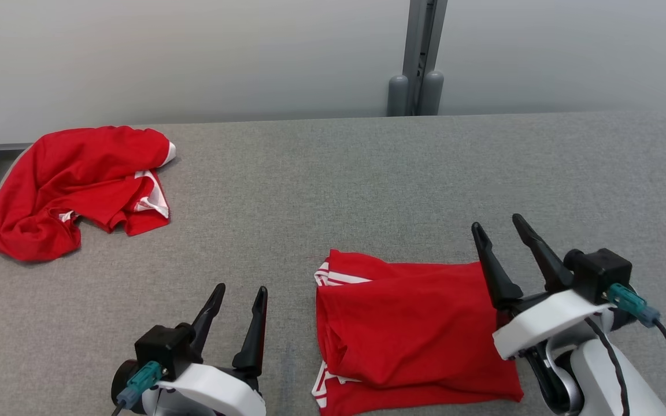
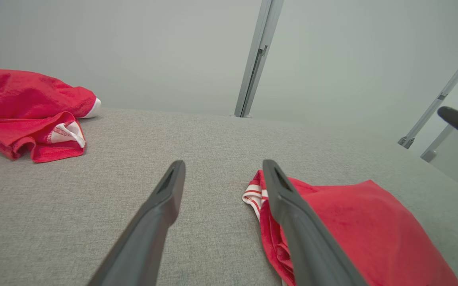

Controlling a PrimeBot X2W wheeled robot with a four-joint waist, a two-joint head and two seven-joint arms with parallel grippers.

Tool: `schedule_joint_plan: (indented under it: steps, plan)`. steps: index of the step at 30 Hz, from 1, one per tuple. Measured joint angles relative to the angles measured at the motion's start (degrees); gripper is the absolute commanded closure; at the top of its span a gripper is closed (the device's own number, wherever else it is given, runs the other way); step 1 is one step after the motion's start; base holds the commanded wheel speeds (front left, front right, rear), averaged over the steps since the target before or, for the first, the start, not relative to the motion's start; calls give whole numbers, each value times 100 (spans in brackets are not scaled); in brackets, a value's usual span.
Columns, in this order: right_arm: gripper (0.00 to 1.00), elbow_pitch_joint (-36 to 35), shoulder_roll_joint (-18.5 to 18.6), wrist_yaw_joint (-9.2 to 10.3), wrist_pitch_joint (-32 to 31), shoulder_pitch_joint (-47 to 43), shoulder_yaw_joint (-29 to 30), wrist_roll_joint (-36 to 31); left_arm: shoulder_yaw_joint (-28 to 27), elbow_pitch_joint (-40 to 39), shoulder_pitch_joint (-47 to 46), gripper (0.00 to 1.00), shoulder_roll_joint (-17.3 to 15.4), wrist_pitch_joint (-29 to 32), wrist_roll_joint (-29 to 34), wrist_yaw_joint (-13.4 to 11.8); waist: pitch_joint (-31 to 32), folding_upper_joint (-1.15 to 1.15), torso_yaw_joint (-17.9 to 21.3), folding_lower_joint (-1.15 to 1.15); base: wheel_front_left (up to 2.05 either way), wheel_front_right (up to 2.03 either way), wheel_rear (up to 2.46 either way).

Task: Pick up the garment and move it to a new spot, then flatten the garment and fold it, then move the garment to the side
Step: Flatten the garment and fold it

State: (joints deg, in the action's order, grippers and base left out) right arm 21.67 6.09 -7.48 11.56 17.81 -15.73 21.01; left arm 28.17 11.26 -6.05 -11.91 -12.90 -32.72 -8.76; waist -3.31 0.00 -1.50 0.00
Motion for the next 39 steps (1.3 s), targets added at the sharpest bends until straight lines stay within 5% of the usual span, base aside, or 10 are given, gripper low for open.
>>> schedule_joint_plan:
  steps: [9, 20, 21, 23, 26, 39]
  plan:
    - [0, -939, -264, 0, 212, -949, 844, -828, -78, 12, 106, 0, 22, -124, 35, -77, 77, 0, -26, 0, 0, 0, 0]
    - [0, -940, -330, 0, 202, -1251, 544, -939, -204, 34, 195, 0, 48, -182, 53, -93, 101, 0, -295, 0, 0, 0, 0]
    - [3, -887, -328, 0, 210, -1249, 547, -957, -219, 35, 196, 0, 45, -182, 55, -93, 103, 0, -343, 0, 0, 0, 0]
    - [51, -748, -330, 0, 253, -1248, 564, -1059, -252, 33, 201, 0, 44, -185, 64, -96, 109, 0, -435, 0, 0, 0, 0]
    - [98, -483, -326, 0, 286, -1246, 508, -1110, -291, 36, 221, 0, 43, -192, 88, -96, 120, 0, -580, 0, 0, 0, 0]
    - [100, 1011, -332, 0, 343, -757, -736, -973, -332, 62, 238, 0, 56, -201, 146, -65, 127, 0, -1115, 0, 0, 0, 0]
